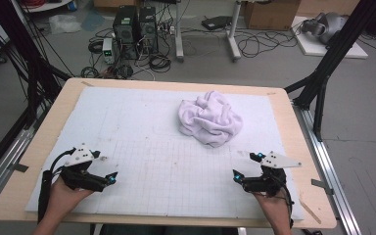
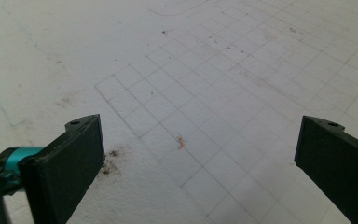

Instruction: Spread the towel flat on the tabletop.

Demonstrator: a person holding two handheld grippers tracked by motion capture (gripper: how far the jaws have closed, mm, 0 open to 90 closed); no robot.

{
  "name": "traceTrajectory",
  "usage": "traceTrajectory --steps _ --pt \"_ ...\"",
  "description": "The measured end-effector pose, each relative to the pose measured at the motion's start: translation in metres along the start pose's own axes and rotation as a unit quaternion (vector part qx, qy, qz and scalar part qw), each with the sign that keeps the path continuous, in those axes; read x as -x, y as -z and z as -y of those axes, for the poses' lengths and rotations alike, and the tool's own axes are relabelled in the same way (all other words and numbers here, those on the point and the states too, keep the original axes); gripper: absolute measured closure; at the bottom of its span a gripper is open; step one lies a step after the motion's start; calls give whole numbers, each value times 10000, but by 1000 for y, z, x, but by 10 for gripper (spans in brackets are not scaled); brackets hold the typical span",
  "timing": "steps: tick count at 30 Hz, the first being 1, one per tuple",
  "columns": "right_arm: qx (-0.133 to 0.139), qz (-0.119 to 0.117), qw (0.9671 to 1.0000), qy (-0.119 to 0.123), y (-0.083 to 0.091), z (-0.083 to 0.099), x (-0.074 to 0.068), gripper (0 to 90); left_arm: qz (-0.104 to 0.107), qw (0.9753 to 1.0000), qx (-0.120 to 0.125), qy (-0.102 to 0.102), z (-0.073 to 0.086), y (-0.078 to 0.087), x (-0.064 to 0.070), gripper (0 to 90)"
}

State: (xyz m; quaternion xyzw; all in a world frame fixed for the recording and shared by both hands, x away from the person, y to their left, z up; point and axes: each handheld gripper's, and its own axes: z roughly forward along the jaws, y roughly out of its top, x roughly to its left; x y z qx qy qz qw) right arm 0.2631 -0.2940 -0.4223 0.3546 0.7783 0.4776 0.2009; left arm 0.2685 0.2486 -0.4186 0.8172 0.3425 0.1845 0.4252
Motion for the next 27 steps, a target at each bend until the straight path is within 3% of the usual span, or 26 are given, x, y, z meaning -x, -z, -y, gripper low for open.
traceTrajectory --steps 4,27 --pt "-8 41 10000 52 0 0 -1 105 68 10000 30 12 0 0 1 20" --pt "-86 -9 9999 105 0 -1 -3 105 -78 10000 7 -6 1 0 4 20"
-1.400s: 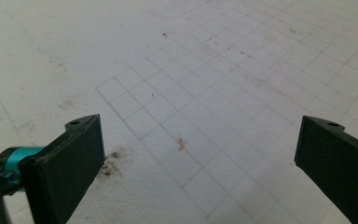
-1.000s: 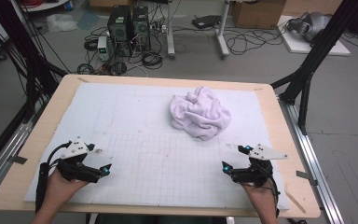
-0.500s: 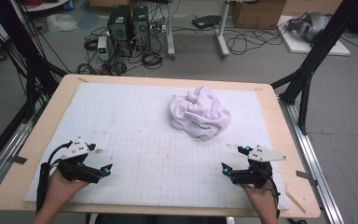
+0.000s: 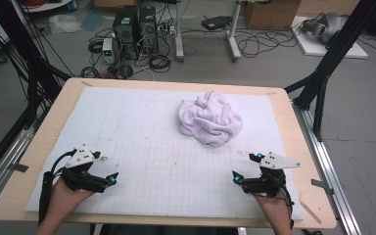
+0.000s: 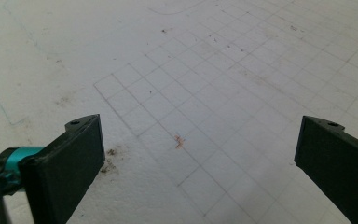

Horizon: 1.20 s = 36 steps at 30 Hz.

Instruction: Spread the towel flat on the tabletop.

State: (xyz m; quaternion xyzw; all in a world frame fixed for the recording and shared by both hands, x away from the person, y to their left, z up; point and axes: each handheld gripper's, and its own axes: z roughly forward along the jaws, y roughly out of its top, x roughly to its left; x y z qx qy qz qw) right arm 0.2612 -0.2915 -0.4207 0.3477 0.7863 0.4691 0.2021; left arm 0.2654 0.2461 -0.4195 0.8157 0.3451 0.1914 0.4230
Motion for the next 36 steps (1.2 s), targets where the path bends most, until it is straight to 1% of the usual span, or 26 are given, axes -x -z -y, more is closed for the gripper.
traceTrajectory --steps 1,3,7,8,9,11,12,13,14,15,17,18,19,20,22,23,24,27,28,29,31,32,33,34,35,36 --pt "-44 -33 10000 -33 -1 0 0 105 1 10000 7 -1 0 0 0 20" --pt "-43 -47 10000 -6 -1 -1 0 105 -5 10000 1 12 0 1 0 20" --pt "-34 -73 9999 -66 -1 -3 2 105 -10 10000 21 15 0 0 0 20" --pt "13 -61 9999 -128 -2 -6 4 105 -9 10000 33 15 -1 0 0 20" --pt "13 -61 9999 -128 -2 -6 4 105 0 10000 31 28 -1 0 -1 20" --pt "86 -34 9996 -279 -6 -10 8 105 -1 10000 57 41 -3 -1 -1 20" --pt "65 -50 9993 -362 -9 -13 9 105 5 10000 71 52 -3 -2 -1 20" --pt "65 -60 9993 -360 -12 -16 10 105 24 10000 68 41 -4 -2 -1 20" --pt "64 -66 9994 -339 -14 -20 11 105 23 10000 71 39 -4 -2 -1 20" --pt "47 -64 9997 -249 -19 -29 11 106 16 10000 63 26 -4 -2 -1 20" --pt "26 -83 9998 -202 -21 -33 11 105 22 10000 65 14 -3 -1 -1 20" --pt "20 -114 9999 -91 -25 -43 10 106 16 9999 94 44 -3 0 -2 20" --pt "20 -114 9999 -91 -25 -43 10 106 16 9999 94 44 -3 0 -2 20" --pt "20 -122 9999 7 -29 -53 10 106 28 9999 125 71 -4 0 -3 20" --pt "26 -134 9999 28 -33 -60 9 106 42 9999 138 85 -4 0 -3 20" --pt "-20 -121 9999 89 -36 -64 10 106 48 9999 143 80 -5 -1 -3 20" --pt "-20 -121 9999 89 -36 -64 10 106 56 9999 142 75 -6 -2 -3 20" --pt "-149 -163 9994 253 -45 -76 9 138 55 9999 143 42 -6 -3 -3 20" --pt "-176 -195 9992 310 -49 -82 9 145 52 9999 138 38 -6 -2 -3 20" --pt "-150 -190 9989 408 -54 -92 9 146 50 9999 150 50 -6 -2 -2 20" --pt "-148 -206 9988 425 -60 -101 10 151 43 9999 152 61 -6 -2 -3 20" --pt "-148 -206 9988 425 -60 -101 10 151 30 9999 157 54 -6 -1 -3 20" --pt "-153 -212 9985 485 -64 -107 11 157 20 9998 161 78 -5 -1 -3 20" --pt "-176 -248 9981 540 -72 -116 14 187 14 9999 152 57 -5 0 -4 20" --pt "-176 -248 9981 540 -72 -116 14 187 10 9999 154 69 -5 0 -4 20" --pt "-266 -352 9977 522 -81 -122 17 219 11 9999 149 72 -5 0 -4 20"
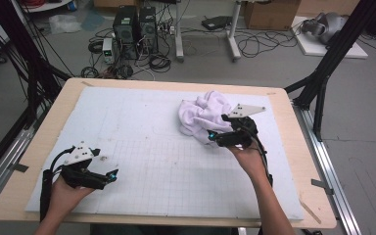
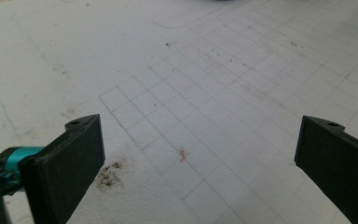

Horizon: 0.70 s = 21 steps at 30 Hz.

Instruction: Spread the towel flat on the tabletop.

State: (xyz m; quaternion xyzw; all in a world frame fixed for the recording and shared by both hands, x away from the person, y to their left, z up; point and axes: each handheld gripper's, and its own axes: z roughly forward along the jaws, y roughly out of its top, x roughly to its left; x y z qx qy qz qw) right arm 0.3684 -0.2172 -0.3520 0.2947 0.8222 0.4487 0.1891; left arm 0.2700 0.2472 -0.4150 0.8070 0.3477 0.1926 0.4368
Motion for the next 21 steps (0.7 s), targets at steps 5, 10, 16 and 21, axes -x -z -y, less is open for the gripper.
traceTrajectory --steps 5,10,16,21 --pt "-337 -33 9994 -31 -27 2 11 231 -17 10000 4 12 0 -1 -1 20" --pt "-647 42 9978 -153 -45 11 21 244 0 10000 -34 4 1 -3 -1 20" --pt "-996 29 9948 -213 -67 23 29 361 -14 10000 -52 5 1 -2 -1 20" --pt "-1178 82 9929 -106 -86 35 26 452 -17 10000 -71 17 2 -2 -2 20"
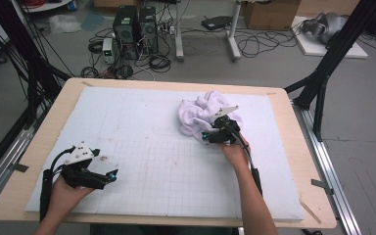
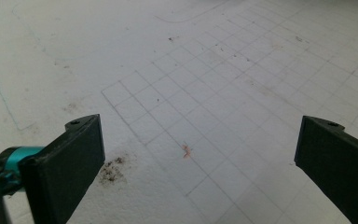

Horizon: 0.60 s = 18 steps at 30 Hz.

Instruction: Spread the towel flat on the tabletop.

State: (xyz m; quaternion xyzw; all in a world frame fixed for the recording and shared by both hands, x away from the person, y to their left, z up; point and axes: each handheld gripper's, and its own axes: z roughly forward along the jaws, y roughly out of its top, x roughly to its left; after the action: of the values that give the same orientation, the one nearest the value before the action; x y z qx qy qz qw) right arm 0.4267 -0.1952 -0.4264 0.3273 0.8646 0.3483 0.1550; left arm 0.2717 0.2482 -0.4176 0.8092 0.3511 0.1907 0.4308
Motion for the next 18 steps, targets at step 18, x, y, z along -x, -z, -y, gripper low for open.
traceTrajectory --steps 18 --pt "366 23 9993 100 25 -14 -10 801 -15 10000 -11 38 1 0 -2 25"
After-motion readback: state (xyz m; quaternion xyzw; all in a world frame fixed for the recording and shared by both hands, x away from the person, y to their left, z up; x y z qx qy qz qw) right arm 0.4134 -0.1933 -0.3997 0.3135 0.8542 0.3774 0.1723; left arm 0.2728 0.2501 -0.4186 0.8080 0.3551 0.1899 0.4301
